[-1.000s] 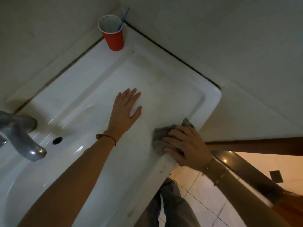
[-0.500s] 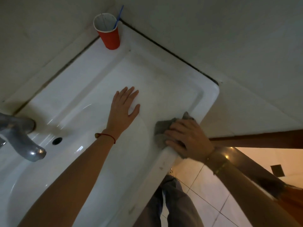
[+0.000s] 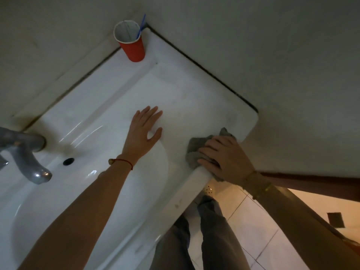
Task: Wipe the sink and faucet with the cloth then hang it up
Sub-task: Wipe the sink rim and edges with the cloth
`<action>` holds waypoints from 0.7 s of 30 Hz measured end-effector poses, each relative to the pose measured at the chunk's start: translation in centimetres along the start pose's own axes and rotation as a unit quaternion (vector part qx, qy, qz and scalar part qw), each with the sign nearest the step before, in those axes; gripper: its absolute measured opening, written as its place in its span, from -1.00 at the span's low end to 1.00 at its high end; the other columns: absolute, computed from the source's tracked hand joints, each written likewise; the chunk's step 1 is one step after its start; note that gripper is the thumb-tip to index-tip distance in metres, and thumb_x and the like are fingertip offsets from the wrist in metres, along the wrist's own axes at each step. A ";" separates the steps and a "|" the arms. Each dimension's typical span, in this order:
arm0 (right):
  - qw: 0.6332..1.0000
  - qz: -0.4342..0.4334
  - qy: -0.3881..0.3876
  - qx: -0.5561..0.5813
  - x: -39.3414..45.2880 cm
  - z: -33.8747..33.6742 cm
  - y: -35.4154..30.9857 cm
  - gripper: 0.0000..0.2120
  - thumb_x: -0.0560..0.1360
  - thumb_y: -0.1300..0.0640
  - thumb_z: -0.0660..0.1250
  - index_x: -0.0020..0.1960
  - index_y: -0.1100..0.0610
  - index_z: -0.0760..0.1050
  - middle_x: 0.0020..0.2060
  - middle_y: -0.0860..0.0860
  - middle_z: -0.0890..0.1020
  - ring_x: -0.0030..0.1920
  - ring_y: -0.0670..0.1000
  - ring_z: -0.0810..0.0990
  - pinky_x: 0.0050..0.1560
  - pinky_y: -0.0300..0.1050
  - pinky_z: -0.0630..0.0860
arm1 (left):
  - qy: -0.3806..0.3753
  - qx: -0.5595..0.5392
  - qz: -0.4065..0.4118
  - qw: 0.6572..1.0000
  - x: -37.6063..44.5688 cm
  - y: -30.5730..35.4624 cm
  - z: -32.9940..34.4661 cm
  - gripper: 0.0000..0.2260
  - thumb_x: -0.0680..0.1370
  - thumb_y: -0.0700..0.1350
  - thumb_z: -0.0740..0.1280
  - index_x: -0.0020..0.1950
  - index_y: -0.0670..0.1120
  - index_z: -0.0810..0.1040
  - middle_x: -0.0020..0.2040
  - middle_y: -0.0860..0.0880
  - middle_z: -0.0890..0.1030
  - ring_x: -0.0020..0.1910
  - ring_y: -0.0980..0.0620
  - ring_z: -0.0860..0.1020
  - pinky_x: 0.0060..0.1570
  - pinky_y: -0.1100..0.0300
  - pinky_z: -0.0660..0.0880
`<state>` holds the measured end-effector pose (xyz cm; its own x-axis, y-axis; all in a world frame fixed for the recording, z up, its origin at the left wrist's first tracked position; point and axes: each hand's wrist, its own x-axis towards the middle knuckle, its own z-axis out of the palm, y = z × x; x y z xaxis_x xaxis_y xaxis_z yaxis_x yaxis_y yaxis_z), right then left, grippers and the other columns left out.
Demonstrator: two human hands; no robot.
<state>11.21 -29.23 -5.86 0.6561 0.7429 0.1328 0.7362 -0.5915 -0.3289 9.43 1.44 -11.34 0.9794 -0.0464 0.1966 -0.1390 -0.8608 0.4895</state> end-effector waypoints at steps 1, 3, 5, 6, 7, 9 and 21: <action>1.000 0.023 0.003 -0.009 0.6 -0.7 1.4 -0.63 0.60 -0.13 0.15 0.04 0.09 0.62 -0.03 0.05 0.62 0.06 0.11 0.53 0.17 0.04 0.35 | -0.002 0.001 -0.002 1.000 0.1 0.1 -0.1 -0.57 0.63 0.00 0.22 0.48 -0.09 0.41 0.51 -0.06 0.38 0.54 -0.07 0.26 0.54 -0.14 0.11; 0.996 0.086 0.026 -0.022 1.8 -2.0 3.9 -0.67 0.57 -0.08 0.19 -0.01 0.13 0.61 -0.07 0.07 0.62 0.02 0.15 0.54 0.13 0.05 0.38 | -0.003 0.005 -0.008 1.000 0.2 0.4 -0.2 -0.57 0.62 -0.01 0.23 0.48 -0.08 0.41 0.51 -0.05 0.38 0.54 -0.06 0.26 0.54 -0.14 0.11; 0.992 0.121 0.038 -0.025 2.1 -2.0 4.1 -0.72 0.56 -0.06 0.22 -0.02 0.11 0.60 -0.08 0.06 0.63 0.02 0.16 0.54 0.16 0.07 0.39 | 0.002 0.006 -0.016 1.000 0.2 0.6 -0.2 -0.57 0.62 -0.04 0.26 0.48 -0.08 0.41 0.51 -0.04 0.38 0.55 -0.05 0.26 0.55 -0.12 0.10; 0.991 0.124 0.037 -0.023 1.8 -1.6 3.4 -0.73 0.55 -0.06 0.23 -0.01 0.09 0.60 -0.08 0.05 0.63 0.02 0.15 0.54 0.17 0.06 0.37 | 0.004 0.006 -0.019 1.000 0.3 0.7 -0.1 -0.57 0.61 -0.05 0.27 0.48 -0.08 0.41 0.51 -0.04 0.39 0.55 -0.04 0.26 0.55 -0.12 0.11; 0.993 0.111 0.029 -0.016 1.5 -1.1 2.4 -0.72 0.55 -0.07 0.22 0.00 0.08 0.60 -0.07 0.05 0.63 0.02 0.14 0.54 0.17 0.04 0.35 | 0.007 0.007 -0.021 1.000 0.2 0.7 0.0 -0.57 0.61 -0.05 0.29 0.48 -0.09 0.42 0.51 -0.04 0.39 0.55 -0.04 0.26 0.55 -0.13 0.11; 0.998 0.056 0.003 0.004 0.7 0.0 0.6 -0.70 0.55 -0.10 0.20 0.04 0.06 0.60 -0.03 0.04 0.64 0.05 0.13 0.55 0.22 0.05 0.32 | 0.008 0.012 -0.019 1.000 0.3 0.7 0.0 -0.57 0.61 -0.05 0.29 0.47 -0.09 0.42 0.50 -0.05 0.39 0.55 -0.04 0.26 0.55 -0.12 0.12; 0.994 0.110 -0.010 -0.015 1.7 -1.3 2.1 -0.67 0.56 -0.10 0.16 0.04 0.08 0.60 -0.03 0.06 0.64 0.00 0.12 0.55 0.16 0.02 0.34 | 0.024 0.005 -0.030 0.999 0.4 1.3 0.0 -0.58 0.59 -0.09 0.33 0.45 -0.10 0.45 0.48 -0.06 0.43 0.53 -0.06 0.29 0.55 -0.12 0.12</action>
<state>14.13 -29.61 -5.07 0.7986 0.6004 0.0420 0.5800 -0.7491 -0.3202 9.65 0.32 -10.68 0.9778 0.0300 0.2074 -0.0779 -0.8669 0.4924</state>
